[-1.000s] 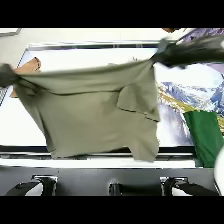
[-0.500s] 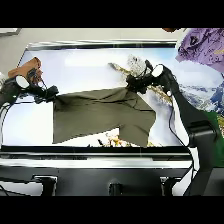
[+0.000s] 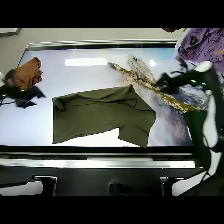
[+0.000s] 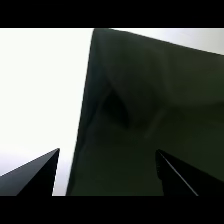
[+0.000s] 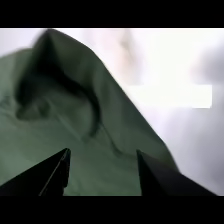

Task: Fold the clothes and pants, and hang the long-sleeved shirts on hangers.

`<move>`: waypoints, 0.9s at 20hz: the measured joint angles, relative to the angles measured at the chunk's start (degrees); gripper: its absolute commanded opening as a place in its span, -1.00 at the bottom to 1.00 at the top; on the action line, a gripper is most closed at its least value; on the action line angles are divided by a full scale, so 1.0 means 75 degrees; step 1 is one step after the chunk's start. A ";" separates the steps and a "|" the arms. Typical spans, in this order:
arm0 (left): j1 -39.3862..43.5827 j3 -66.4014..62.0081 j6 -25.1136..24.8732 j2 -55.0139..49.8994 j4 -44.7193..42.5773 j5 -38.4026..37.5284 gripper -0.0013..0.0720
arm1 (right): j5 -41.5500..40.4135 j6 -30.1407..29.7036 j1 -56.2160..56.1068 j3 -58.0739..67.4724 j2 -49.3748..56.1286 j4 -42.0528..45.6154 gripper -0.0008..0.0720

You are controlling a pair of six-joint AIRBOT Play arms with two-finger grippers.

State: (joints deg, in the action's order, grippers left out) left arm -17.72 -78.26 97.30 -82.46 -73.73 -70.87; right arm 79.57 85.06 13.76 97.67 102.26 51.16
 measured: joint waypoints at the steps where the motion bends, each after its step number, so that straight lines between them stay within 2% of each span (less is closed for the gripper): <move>1: -0.0227 0.0326 -0.0090 0.0341 -0.0006 -0.0093 0.88 | 0.0099 -0.0309 0.0291 -0.0525 -0.0224 -0.0082 0.34; 5: -0.0825 0.1507 -0.0256 0.1346 -0.0017 -0.0277 0.88 | 0.0015 -0.1492 0.0956 -0.2690 -0.0740 -0.0554 0.34; 9: -0.0988 0.1929 -0.0297 0.1641 -0.0020 -0.0332 0.88 | -0.0460 -0.2375 0.1113 -0.4095 -0.0880 -0.0889 0.34; 18: -0.1023 0.2081 -0.0312 0.1743 -0.0023 -0.0350 0.88 | -0.1134 -0.3179 0.1052 -0.4870 -0.0825 -0.1428 0.34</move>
State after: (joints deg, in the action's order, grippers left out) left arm -25.39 -62.65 94.96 -69.38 -73.91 -73.49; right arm 71.07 61.21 21.65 61.14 96.07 40.45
